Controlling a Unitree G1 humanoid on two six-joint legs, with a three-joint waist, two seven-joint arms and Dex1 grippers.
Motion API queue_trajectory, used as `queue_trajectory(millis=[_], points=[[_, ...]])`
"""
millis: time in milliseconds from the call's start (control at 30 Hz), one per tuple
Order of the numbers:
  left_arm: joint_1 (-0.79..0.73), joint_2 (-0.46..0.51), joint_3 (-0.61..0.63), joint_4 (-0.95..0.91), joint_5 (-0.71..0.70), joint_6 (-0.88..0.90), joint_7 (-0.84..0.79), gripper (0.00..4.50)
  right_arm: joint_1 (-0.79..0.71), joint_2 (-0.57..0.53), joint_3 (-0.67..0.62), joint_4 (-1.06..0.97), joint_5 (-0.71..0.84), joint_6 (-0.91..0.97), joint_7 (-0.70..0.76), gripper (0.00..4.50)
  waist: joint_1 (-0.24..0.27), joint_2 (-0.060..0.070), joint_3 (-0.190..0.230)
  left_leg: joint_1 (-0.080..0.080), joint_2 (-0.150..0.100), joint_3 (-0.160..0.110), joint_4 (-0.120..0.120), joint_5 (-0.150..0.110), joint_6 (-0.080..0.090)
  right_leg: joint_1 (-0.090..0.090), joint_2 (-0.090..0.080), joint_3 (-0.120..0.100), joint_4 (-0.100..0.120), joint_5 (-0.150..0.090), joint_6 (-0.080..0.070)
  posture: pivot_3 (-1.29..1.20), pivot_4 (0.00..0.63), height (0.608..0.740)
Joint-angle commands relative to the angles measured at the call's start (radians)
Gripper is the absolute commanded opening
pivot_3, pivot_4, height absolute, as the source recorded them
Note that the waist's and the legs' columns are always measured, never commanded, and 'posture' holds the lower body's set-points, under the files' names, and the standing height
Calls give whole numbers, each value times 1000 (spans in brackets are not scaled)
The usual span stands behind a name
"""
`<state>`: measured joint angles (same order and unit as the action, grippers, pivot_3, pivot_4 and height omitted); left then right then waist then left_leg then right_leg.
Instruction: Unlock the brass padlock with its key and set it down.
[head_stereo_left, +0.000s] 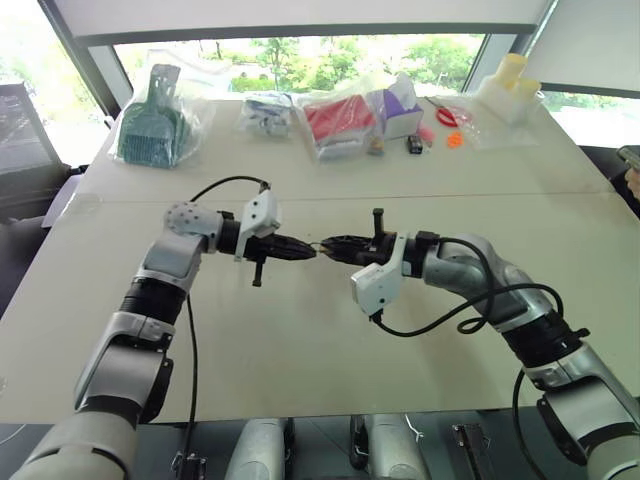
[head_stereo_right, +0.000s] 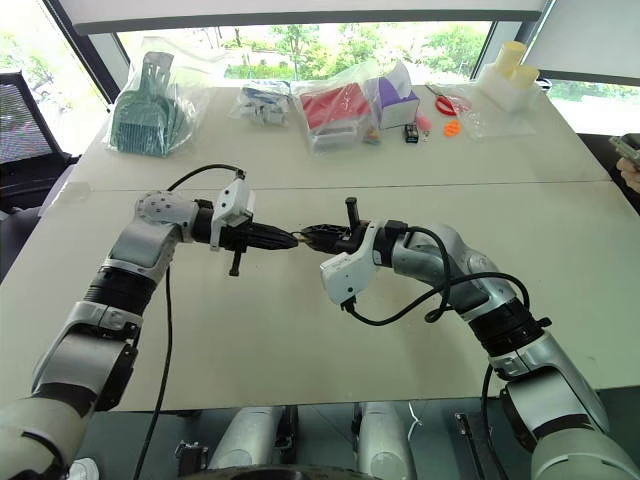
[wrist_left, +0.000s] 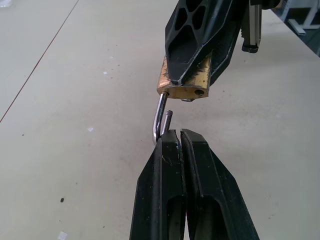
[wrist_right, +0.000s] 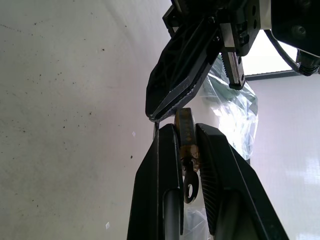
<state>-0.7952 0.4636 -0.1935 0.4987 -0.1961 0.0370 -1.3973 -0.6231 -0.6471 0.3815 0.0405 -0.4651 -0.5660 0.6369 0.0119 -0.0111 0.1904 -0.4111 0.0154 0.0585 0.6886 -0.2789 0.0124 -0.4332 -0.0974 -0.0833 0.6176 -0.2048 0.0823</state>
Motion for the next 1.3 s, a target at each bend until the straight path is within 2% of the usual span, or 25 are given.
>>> queue_trajectory(millis=[33,267,500,733,900,967,1033,1200,1233,1300], points=[[-34,-17,20,33,17,-49,52,87,-1,5,-31,-52,26,2,-1,0,0,0,0,0,0,0,0,0,0,0,0,0,0,0,0,0,150,740],[-30,-13,29,52,18,-69,71,87,6,10,-21,-56,33,11,6,0,-1,0,0,0,0,0,0,0,0,0,0,0,0,0,0,0,150,740],[38,63,47,-14,12,-43,80,87,18,27,-1,37,-19,-13,-36,0,-2,0,0,0,0,0,0,0,0,0,0,0,0,0,0,0,150,740],[199,112,115,-248,-62,156,176,87,-26,83,50,267,-154,-55,-171,0,-4,0,0,1,1,-1,0,0,0,0,0,0,1,0,0,0,150,740],[307,134,148,-399,-98,257,237,87,-21,84,72,305,-144,-82,-152,0,-5,0,0,1,1,-3,0,0,0,0,0,1,1,0,0,0,150,740],[342,150,156,-451,-110,289,249,0,-4,75,67,273,-98,-65,-99,1051,-5,0,0,1,1,-3,0,0,0,0,0,1,1,0,0,0,150,740],[365,159,163,-491,-124,316,259,0,13,59,58,235,-61,-46,-48,1860,-5,0,0,1,1,-3,0,0,0,0,0,1,1,0,0,0,150,740],[392,177,173,-548,-150,357,273,0,74,-5,21,110,93,83,136,4472,1,0,0,3,2,-4,0,0,0,2,-1,1,1,0,0,0,150,740],[399,181,174,-558,-154,362,275,0,94,-19,3,70,152,144,187,4472,2,0,0,3,2,-4,0,0,0,3,-1,1,0,0,0,0,150,740],[419,190,182,-589,-163,370,282,0,146,-62,-66,-56,348,379,324,4472,3,0,0,3,2,-5,0,0,0,4,-1,1,0,0,0,0,150,740]])
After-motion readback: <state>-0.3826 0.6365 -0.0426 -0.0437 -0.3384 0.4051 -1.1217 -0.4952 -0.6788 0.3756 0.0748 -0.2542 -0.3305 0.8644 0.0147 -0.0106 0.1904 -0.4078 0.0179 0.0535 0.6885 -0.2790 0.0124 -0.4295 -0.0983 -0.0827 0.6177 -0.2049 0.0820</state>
